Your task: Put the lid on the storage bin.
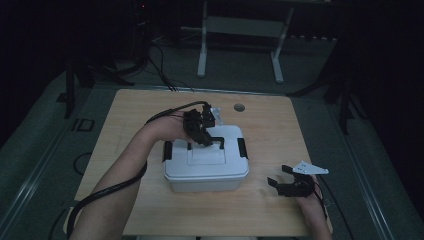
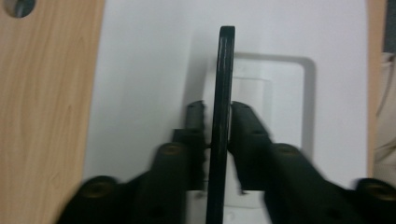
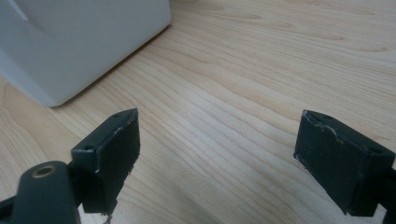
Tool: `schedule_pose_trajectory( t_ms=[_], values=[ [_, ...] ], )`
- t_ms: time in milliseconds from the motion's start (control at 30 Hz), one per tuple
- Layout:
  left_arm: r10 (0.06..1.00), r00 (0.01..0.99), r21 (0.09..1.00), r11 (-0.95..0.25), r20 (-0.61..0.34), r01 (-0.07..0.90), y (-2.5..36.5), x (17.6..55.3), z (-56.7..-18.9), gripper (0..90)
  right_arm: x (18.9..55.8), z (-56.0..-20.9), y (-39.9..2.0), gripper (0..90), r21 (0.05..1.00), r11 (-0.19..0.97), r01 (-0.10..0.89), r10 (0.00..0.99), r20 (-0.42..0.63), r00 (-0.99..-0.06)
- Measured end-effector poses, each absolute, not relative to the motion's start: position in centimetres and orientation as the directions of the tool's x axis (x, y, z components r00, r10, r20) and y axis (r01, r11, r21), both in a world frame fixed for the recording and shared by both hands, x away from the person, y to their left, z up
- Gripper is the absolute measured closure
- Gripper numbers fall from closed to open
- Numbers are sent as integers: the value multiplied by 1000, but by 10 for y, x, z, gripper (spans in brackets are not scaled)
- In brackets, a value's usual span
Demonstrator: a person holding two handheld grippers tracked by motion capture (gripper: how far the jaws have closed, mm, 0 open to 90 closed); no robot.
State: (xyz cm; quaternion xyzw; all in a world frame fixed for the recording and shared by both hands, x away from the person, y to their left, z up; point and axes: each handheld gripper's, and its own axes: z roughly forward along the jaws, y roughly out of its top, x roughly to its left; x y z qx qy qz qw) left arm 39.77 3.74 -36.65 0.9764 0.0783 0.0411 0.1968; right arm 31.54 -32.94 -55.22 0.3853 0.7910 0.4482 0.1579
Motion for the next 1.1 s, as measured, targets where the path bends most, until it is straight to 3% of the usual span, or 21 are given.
schedule_pose_trajectory(
  t_ms=[200, 267, 333, 400, 467, 667, 1100],
  values=[
    [236, 970, 409, -892, 59, 192, 45, 398, -366, 397, 315, -552, -329, 139, 831, 301, 468, 750, 97, -655],
    [265, 961, 417, -884, 73, 212, 50, 398, -366, 355, 315, -552, -329, 139, 830, 303, 468, 749, 96, -655],
    [290, 954, 419, -878, 79, 232, 55, 399, -367, 249, 316, -552, -329, 139, 830, 303, 468, 750, 96, -655],
    [310, 948, 433, -866, 75, 249, 61, 399, -367, 240, 316, -552, -329, 139, 830, 304, 468, 750, 95, -655],
    [326, 942, 442, -859, 80, 259, 66, 399, -369, 173, 315, -552, -329, 139, 830, 304, 467, 749, 95, -656],
    [363, 929, 497, -820, 71, 283, 82, 395, -373, 118, 315, -553, -328, 140, 828, 309, 468, 750, 91, -656],
    [400, 914, 569, -768, 67, 294, 114, 383, -372, 119, 315, -554, -328, 139, 824, 313, 472, 750, 91, -655]
  ],
)
